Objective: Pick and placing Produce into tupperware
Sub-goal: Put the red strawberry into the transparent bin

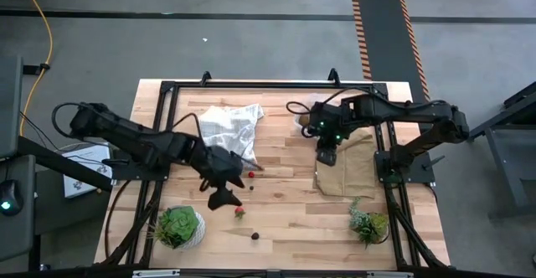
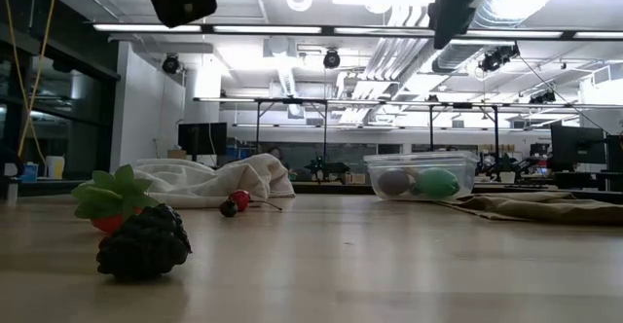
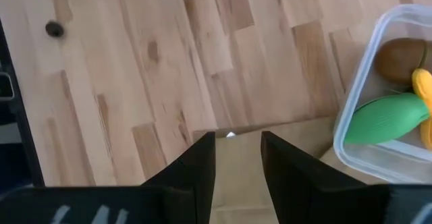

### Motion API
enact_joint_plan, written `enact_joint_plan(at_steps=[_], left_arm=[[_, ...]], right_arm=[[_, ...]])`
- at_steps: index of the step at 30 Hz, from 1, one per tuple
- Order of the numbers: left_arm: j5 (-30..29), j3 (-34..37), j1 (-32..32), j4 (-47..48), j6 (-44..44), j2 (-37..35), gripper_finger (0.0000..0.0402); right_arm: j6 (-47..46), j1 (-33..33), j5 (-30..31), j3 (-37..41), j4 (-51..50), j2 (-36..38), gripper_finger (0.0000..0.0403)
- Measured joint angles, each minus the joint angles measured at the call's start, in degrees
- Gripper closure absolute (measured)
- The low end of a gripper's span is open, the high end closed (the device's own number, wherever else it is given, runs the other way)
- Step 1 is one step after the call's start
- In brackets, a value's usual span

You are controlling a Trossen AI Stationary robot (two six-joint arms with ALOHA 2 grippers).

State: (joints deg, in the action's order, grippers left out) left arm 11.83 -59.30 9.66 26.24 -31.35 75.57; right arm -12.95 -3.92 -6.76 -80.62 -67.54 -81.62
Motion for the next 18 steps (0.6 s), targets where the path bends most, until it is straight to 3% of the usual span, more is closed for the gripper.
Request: enact_joint_plan(at_steps=[8,18], left_arm=[[-9.83,-5.82,5.89,7.29,6.29,7.04,0.0073],[-9.34,-6.21,7.92,9.00,11.24,13.70,0.0073]], right_arm=[[1.52,1.99,-0.22,0.00,-1.03,0.00,0.0293],[1.10,4.70,2.50,0.01,-5.34,0.00,0.0293]])
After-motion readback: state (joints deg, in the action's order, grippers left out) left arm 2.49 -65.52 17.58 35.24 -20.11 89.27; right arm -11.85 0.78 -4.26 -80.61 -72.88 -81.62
